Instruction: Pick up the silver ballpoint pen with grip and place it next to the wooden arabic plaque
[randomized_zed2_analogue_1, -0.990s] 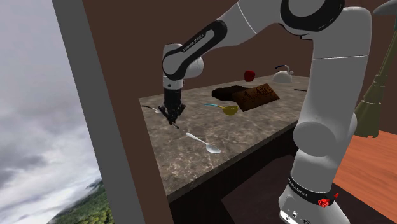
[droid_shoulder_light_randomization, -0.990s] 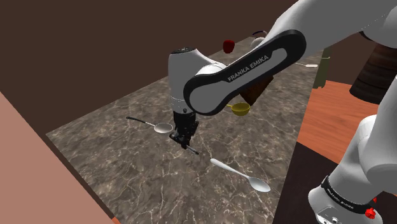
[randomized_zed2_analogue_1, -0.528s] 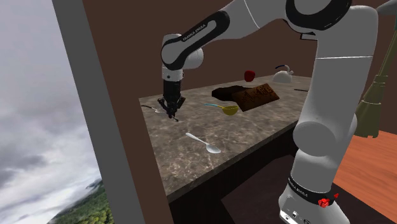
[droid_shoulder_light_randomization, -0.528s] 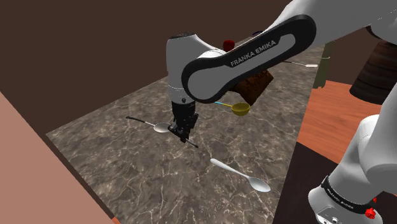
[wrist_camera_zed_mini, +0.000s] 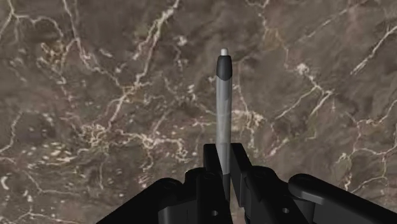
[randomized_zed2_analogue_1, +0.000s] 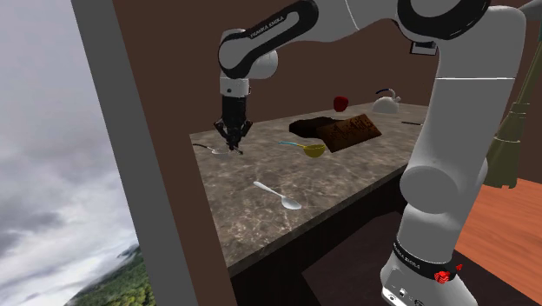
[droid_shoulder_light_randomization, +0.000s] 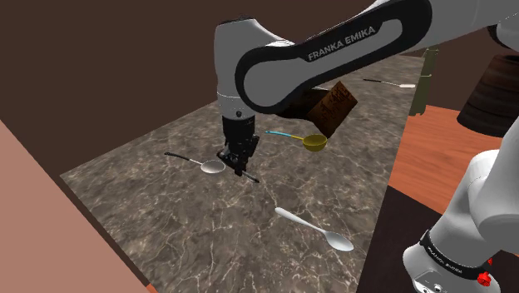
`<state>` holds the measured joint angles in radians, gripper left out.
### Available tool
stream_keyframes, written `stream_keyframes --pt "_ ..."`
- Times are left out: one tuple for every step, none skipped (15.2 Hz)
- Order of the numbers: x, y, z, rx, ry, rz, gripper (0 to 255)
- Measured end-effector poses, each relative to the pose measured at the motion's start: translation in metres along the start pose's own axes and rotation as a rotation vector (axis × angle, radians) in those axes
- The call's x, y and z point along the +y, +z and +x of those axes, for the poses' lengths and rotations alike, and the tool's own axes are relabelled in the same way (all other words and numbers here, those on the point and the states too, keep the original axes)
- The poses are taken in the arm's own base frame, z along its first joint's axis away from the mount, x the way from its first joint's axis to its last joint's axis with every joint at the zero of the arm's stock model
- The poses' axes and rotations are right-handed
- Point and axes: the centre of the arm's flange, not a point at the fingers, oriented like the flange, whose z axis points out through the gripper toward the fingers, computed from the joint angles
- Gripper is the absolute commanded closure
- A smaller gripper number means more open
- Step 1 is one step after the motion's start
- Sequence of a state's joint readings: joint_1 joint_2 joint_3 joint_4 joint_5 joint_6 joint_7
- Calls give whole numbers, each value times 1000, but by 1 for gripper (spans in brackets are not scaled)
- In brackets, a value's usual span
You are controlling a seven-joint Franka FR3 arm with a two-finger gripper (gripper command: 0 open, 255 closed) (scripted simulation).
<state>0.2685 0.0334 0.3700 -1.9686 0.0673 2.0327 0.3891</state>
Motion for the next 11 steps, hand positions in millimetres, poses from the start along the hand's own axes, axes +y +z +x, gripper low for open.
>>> stream_keyframes --pt "-1 -5 0 0 0 0 255" --pt "-2 -11 0 0 0 0 255" --pt "-1 -17 0 0 0 0 255" --pt "-1 -21 0 0 0 0 255" --pt "-2 -26 -1 0 0 0 255" --pt "-2 -32 0 0 0 0 255" --pt "-2 -37 1 0 0 0 255" --pt "-3 -43 0 0 0 0 255" --pt "-4 -47 1 0 0 0 255" --pt "-4 -53 0 0 0 0 255" --pt "-4 -57 0 0 0 0 255"
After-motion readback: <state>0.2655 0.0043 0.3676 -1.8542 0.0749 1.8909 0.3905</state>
